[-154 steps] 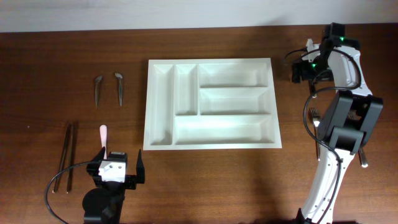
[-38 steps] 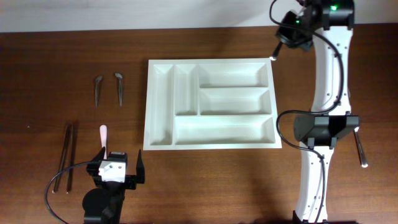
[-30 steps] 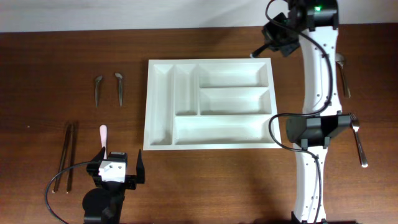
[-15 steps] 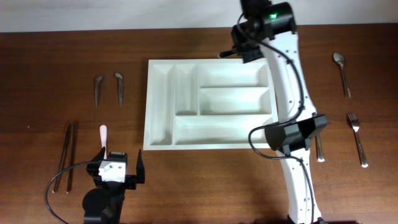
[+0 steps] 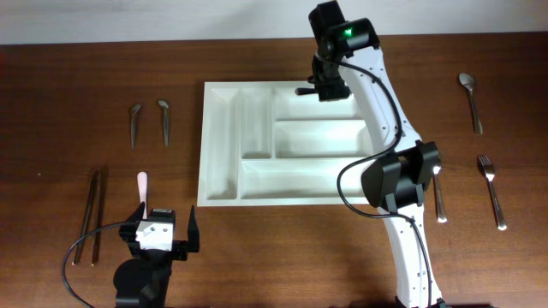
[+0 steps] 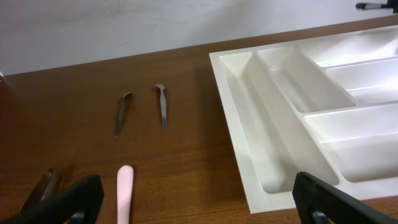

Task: Pack container
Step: 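Lift the spoon and carry it left over the tray's top compartment, then lower the spoon into the top compartment and open the right gripper, then move the right gripper right over the remaining silver spoon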

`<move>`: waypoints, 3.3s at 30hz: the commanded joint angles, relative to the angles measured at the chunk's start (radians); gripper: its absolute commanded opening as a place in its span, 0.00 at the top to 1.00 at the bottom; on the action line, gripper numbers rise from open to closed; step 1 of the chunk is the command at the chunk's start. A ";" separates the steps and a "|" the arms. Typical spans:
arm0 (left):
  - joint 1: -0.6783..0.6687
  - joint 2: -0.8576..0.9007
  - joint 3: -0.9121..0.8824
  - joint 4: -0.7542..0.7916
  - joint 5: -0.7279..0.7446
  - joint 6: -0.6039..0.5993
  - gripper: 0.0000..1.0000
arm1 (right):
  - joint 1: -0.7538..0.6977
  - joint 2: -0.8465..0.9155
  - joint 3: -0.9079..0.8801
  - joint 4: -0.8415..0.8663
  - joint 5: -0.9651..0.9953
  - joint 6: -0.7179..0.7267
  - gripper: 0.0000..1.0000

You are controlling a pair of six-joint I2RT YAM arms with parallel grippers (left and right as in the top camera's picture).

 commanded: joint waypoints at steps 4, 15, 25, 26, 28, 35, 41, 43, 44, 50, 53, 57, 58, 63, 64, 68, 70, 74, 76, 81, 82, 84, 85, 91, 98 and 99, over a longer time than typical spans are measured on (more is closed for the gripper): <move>0.005 -0.007 -0.004 -0.001 -0.006 0.010 0.01 | 0.001 0.002 -0.059 0.017 0.016 0.038 0.96; 0.005 -0.007 -0.004 -0.001 -0.006 0.010 0.01 | 0.005 0.002 -0.136 0.101 0.016 0.037 0.96; 0.005 -0.007 -0.004 -0.001 -0.006 0.010 0.01 | 0.019 0.003 -0.136 0.157 0.020 0.037 0.91; 0.005 -0.007 -0.004 -0.001 -0.006 0.010 0.01 | 0.019 0.003 -0.136 0.157 0.020 0.036 0.88; 0.005 -0.007 -0.004 -0.001 -0.006 0.010 0.01 | 0.019 0.003 -0.136 0.157 0.020 0.036 0.85; 0.005 -0.007 -0.004 -0.001 -0.006 0.010 0.01 | 0.019 0.003 -0.136 0.158 0.020 0.036 0.78; 0.005 -0.007 -0.004 -0.001 -0.006 0.010 0.01 | 0.016 0.000 -0.135 0.194 0.007 -0.005 0.53; 0.005 -0.007 -0.004 -0.001 -0.006 0.010 0.01 | 0.005 -0.006 -0.127 0.240 -0.023 -0.090 0.35; 0.005 -0.007 -0.004 -0.001 -0.006 0.010 0.01 | 0.001 -0.008 -0.120 0.263 -0.032 -0.144 0.29; 0.005 -0.007 -0.004 -0.001 -0.006 0.010 0.01 | -0.052 -0.018 -0.009 0.297 -0.014 -0.438 0.13; 0.005 -0.007 -0.004 -0.001 -0.006 0.010 0.01 | -0.109 -0.018 0.093 0.297 -0.024 -0.800 0.03; 0.005 -0.007 -0.004 -0.001 -0.006 0.010 0.01 | -0.203 -0.018 0.256 0.226 -0.072 -1.451 0.01; 0.005 -0.007 -0.004 -0.001 -0.006 0.010 0.01 | -0.227 -0.018 0.291 0.203 -0.071 -1.561 0.01; 0.005 -0.007 -0.004 -0.001 -0.006 0.010 0.01 | -0.370 -0.018 0.386 0.103 -0.071 -1.934 0.02; 0.005 -0.007 -0.004 -0.001 -0.006 0.010 0.01 | -0.400 -0.018 0.386 0.089 -0.071 -1.944 0.01; 0.005 -0.007 -0.004 -0.001 -0.006 0.010 0.01 | -0.507 -0.014 0.342 0.065 -0.092 -1.901 0.01; 0.005 -0.007 -0.004 -0.001 -0.006 0.010 0.01 | -0.548 -0.014 0.307 0.065 -0.121 -1.901 0.01; 0.005 -0.007 -0.004 -0.001 -0.006 0.010 0.01 | -0.615 -0.014 0.214 0.063 -0.112 -1.907 0.01; 0.005 -0.007 -0.004 -0.001 -0.006 0.010 0.01 | -0.646 -0.014 0.152 0.064 -0.112 -1.937 0.01; 0.005 -0.007 -0.004 -0.001 -0.006 0.010 0.01 | -0.703 -0.014 0.010 0.076 -0.081 -1.993 0.01; 0.005 -0.007 -0.004 -0.001 -0.006 0.010 0.01 | -0.712 -0.014 -0.003 0.079 -0.077 -2.013 0.01; 0.005 -0.007 -0.004 -0.001 -0.006 0.010 0.01 | -0.728 -0.010 -0.013 0.091 -0.045 -2.045 0.01; 0.005 -0.007 -0.004 -0.001 -0.006 0.010 0.01 | -0.733 -0.008 -0.013 0.099 -0.025 -2.055 0.01; 0.005 -0.007 -0.004 -0.001 -0.006 0.010 0.01 | -0.747 0.020 -0.013 0.131 -0.018 -2.168 0.01; 0.005 -0.007 -0.004 -0.001 -0.006 0.010 0.01 | -0.745 0.100 -0.013 0.156 -0.022 -2.190 0.01; 0.005 -0.007 -0.004 -0.001 -0.006 0.010 0.01 | -0.745 0.105 -0.013 0.159 -0.022 -2.190 0.01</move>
